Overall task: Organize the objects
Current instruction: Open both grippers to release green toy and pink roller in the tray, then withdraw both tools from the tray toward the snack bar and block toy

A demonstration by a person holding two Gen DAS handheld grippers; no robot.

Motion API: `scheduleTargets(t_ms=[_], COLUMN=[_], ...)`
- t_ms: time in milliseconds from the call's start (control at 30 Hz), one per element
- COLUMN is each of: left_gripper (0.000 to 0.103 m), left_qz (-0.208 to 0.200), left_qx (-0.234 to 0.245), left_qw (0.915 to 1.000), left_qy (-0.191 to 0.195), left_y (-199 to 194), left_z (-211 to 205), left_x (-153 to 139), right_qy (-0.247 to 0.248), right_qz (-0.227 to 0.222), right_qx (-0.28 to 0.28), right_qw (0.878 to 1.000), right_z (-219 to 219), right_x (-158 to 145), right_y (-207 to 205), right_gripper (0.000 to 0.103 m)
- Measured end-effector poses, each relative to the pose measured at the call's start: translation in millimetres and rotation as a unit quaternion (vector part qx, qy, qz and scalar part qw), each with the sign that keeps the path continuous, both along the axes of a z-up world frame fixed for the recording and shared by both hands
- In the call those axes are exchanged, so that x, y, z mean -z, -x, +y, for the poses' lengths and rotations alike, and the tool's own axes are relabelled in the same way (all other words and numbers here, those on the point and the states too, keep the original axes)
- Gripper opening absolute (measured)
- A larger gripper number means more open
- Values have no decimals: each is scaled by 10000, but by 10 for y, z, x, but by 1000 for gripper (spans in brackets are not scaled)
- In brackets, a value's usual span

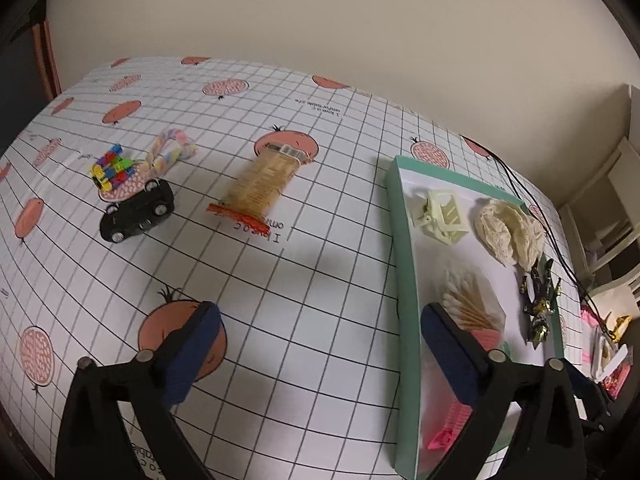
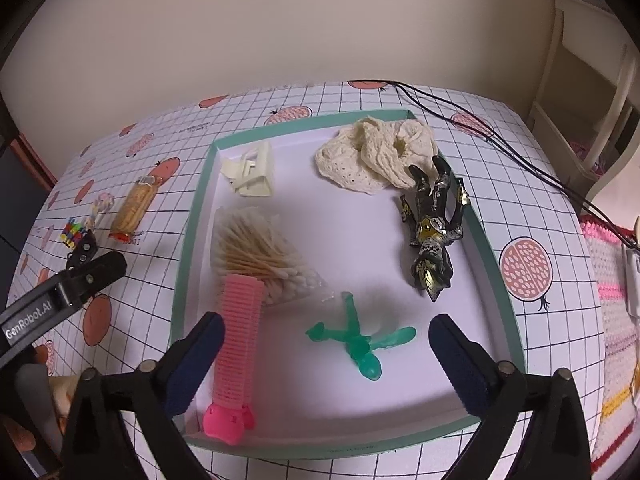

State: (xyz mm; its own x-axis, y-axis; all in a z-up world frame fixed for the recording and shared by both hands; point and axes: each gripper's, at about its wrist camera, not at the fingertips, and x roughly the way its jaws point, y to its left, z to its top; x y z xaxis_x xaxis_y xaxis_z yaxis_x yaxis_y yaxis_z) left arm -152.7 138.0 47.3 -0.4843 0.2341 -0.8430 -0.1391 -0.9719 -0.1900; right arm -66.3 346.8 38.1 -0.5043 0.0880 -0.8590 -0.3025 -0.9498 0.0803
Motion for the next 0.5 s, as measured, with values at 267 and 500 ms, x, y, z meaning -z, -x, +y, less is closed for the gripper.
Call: scheduleTargets(t_ms=[267, 500], left_gripper=[103, 103], left_qz=[21, 13], left_qx=[-15, -24], left_qw=[10000, 10000], left_qy=[1, -14], left_y=[2, 19], left_z=[-32, -69], left_x=[-21, -19], right_qy=[2, -5], right_qz=[34, 32], right_qx=[100, 108], right_qw=[9999, 9999], right_z=[26, 26], right_x=[0, 1], right_y=[-3, 5], right_gripper=[103, 103])
